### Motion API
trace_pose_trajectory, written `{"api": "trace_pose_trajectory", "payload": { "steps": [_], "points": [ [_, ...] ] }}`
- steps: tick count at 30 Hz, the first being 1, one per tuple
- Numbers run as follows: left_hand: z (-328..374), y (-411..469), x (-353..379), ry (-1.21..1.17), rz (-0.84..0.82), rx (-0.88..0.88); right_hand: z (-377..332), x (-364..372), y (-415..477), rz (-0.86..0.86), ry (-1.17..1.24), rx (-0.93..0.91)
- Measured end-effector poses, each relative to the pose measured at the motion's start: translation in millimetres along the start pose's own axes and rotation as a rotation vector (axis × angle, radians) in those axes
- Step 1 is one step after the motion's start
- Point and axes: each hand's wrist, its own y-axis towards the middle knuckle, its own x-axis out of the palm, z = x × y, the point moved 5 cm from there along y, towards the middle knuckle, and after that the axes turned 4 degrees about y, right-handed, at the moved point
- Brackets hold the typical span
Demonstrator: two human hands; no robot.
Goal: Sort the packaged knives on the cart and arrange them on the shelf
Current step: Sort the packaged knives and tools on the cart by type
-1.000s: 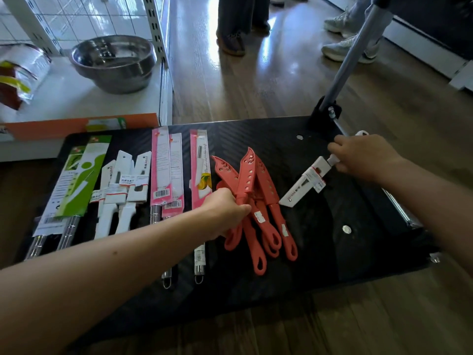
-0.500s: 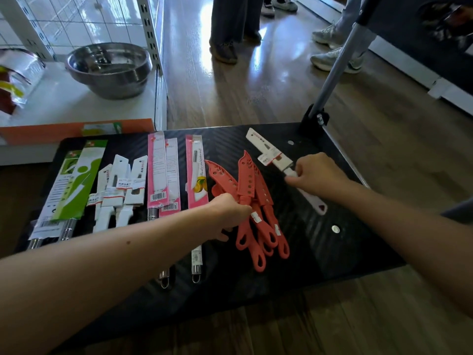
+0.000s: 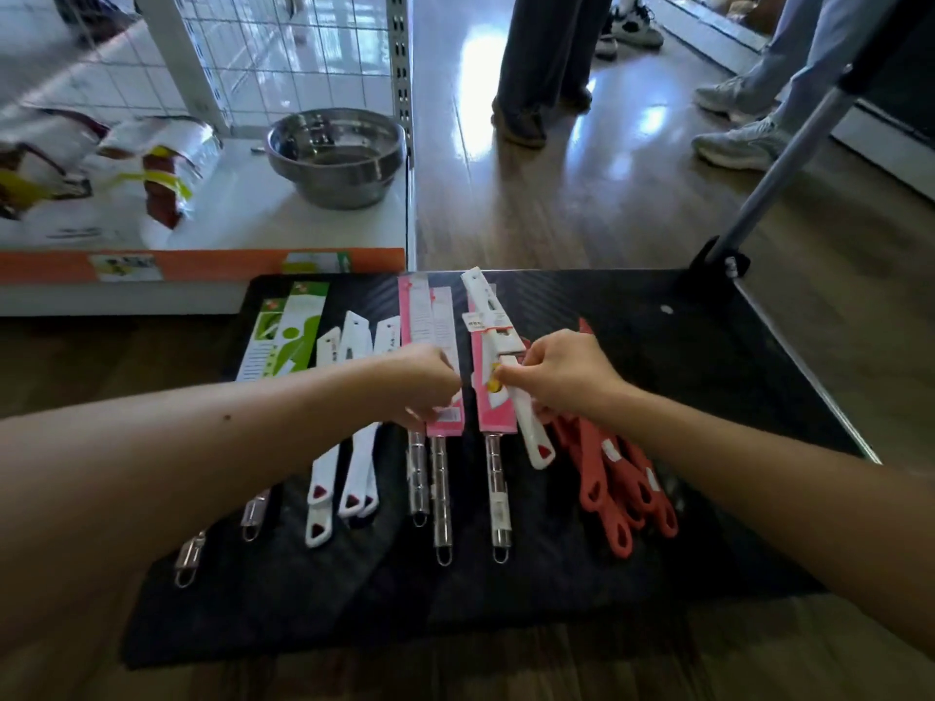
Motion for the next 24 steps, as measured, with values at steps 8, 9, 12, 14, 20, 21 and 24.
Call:
{"api": "trace_pose_trajectory", "payload": {
  "steps": [8, 9, 12, 14, 20, 21, 24],
  "points": [
    [-60.1, -4.7, -59.3, -0.048, 0.073, -0.038, -58.3, 74.2, -1.1, -0.128, 0.082, 0.029],
    [-68.9, -5.8, -64.7, -0.048, 0.080, -0.038, -63.7, 82.6, -1.5, -0.139, 0.100, 0.040],
    [-89.5, -7.1, -76.7, -0.029, 0.093, -0.022, -76.1, 102.9, -3.4, -0.166, 0.145, 0.081],
    [-97.6, -8.2, -82.0, -0.032, 0.099, -0.007, -80.7, 112.0, -4.5, -0.174, 0.162, 0.108],
    [-113.6, -4.1, -88.4, -0.046, 0.119, 0.014, -78.8, 122.6, -12.6, -0.181, 0.113, 0.144],
    [-113.8, -4.1, -89.4, -0.045, 0.122, 0.015, -77.4, 123.0, -13.8, -0.180, 0.108, 0.146],
    [-110.9, -4.9, -91.3, -0.028, 0.137, 0.030, -76.4, 124.3, -15.5, -0.178, 0.106, 0.146]
  ]
}}
